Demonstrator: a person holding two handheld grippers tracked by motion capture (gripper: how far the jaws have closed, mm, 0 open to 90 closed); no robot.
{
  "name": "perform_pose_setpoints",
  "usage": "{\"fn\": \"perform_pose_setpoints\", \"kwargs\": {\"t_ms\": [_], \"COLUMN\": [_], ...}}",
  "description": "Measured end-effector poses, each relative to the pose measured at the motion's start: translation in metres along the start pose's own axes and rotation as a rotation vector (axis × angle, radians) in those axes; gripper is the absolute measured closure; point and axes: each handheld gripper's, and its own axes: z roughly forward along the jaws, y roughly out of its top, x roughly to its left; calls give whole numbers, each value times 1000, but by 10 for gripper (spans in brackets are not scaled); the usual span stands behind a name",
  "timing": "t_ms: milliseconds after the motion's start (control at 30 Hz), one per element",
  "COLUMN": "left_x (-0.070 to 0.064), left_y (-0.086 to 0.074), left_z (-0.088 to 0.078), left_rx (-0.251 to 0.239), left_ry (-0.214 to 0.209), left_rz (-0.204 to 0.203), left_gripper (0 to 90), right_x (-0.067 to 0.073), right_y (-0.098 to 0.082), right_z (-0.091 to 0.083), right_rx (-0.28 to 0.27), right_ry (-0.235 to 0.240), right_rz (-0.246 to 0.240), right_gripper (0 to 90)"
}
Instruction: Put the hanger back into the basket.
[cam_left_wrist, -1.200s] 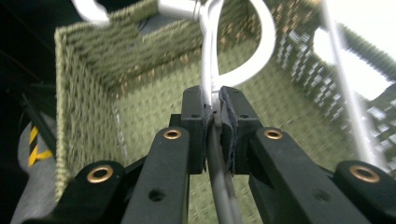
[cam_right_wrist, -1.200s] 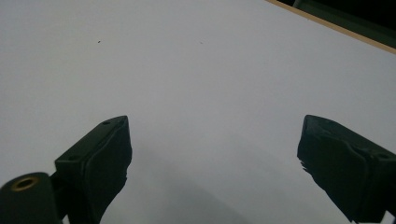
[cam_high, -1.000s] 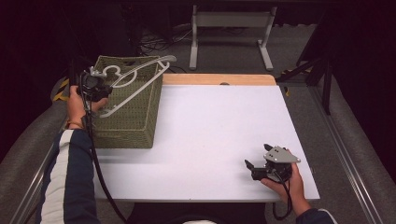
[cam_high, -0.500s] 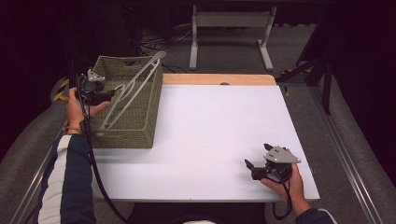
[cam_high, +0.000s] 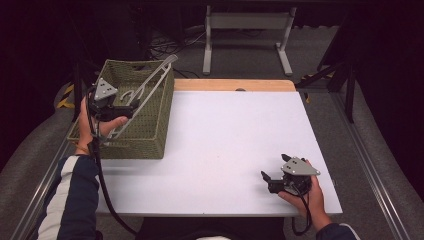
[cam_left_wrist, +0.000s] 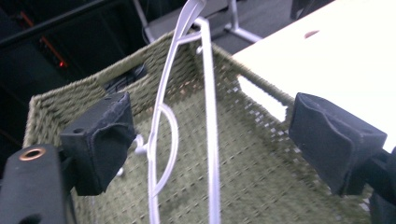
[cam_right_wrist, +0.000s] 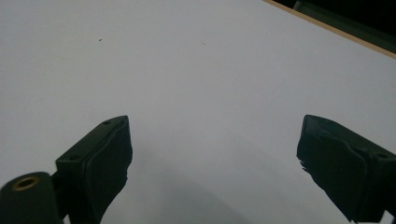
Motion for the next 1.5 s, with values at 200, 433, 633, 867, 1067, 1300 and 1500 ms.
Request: {"fn": "perform_pose_setpoints", "kwargs": {"t_ms": [200,433,633,867,1067,1300,1500], "left_x": [-16,-43,-64,-78,-93,-113,-124], "left_y": [-1,1,0,-6,-14,-27,-39], "left_z": [-13,-28,-33,-38,-42,-47,-52], "left_rx": [-92,-179,-197,-226,-256,-288,-285], "left_ry": [-42,-105,-163,-198,-225,-233,-249], "left_rz": [8,61,100,91,99,132,120], "left_gripper": [100,73,51,54,56,68,65], "right_x": [0,-1,-1,-1,-1,-1,0], "right_y": [0,1,3,3,3,3,3], "right_z": [-1,-5,-8,-9,-9,-9,-10], "right_rx": [-18,-52,-70,-76,-82,-84,-89], "right_ry": [-9,-25,-32,-36,-39,-41,-45], "right_rz": [-5,2,0,-4,-6,-10,-11], "right_gripper": [109,109,109,109,109,108,108]}}
